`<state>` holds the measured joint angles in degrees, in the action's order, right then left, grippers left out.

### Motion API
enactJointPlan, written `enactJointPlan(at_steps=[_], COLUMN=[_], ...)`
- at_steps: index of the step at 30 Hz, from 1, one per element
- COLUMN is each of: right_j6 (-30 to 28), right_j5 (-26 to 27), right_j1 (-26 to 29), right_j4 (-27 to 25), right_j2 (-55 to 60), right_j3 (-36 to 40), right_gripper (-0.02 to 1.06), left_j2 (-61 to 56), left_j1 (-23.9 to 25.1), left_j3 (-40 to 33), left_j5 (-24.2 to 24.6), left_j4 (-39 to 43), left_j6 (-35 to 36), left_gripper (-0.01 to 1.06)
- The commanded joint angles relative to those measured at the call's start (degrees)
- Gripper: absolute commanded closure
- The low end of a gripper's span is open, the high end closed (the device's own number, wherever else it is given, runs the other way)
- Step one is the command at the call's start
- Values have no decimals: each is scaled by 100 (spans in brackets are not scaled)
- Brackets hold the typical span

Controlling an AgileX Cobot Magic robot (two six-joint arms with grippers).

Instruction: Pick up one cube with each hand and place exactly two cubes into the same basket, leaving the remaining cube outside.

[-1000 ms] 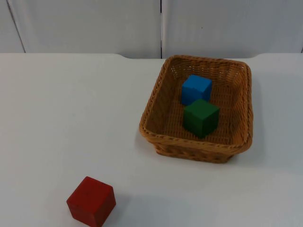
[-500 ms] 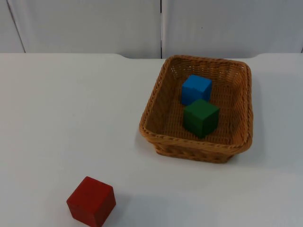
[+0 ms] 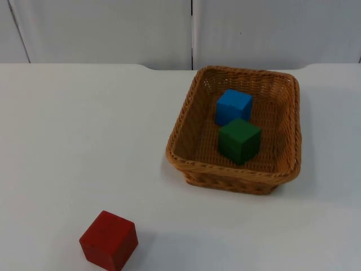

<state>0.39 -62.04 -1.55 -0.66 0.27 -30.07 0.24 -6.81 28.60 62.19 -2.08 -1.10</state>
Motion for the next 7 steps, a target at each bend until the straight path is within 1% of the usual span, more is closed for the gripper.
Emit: enactJointPlan(at_steps=[1, 7], right_j6=[20, 20], right_j5=[33, 33], right_j1=[21, 21], right_j4=[-6, -6], right_j2=[-27, -27], right_j3=[51, 51], right_gripper=[-1, -1], left_j2=[-24, -24], left_j1=[265, 557], left_j3=[-31, -31], left_j5=[-60, -60], left_j4=[0, 0], left_j6=[55, 55], left_gripper=[0, 0])
